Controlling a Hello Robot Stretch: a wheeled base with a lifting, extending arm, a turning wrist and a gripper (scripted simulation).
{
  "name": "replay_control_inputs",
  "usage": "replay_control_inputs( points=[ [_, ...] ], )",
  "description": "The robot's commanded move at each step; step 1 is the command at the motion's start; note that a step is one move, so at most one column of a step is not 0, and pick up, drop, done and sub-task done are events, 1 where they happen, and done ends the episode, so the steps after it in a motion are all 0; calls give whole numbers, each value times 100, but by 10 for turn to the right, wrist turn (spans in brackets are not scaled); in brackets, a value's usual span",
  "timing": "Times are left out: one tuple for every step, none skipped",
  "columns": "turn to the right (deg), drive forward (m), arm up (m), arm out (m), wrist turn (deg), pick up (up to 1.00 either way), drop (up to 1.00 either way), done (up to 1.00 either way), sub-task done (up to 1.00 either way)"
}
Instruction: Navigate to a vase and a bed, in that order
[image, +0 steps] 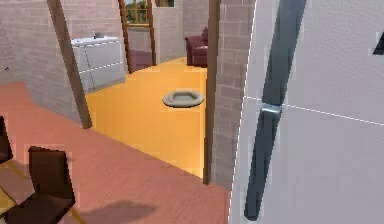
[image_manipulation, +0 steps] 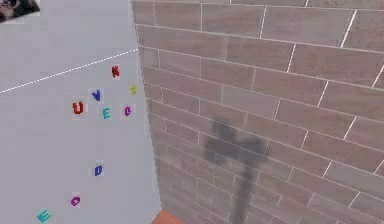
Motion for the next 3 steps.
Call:
replay_control_inputs(
  points=[
    [-120,0,0,0,0,0,0,0,0],
    [0,100,0,0,0,0,0,0,0],
    [-30,0,0,0,0,0,0,0,0]
  ],
)
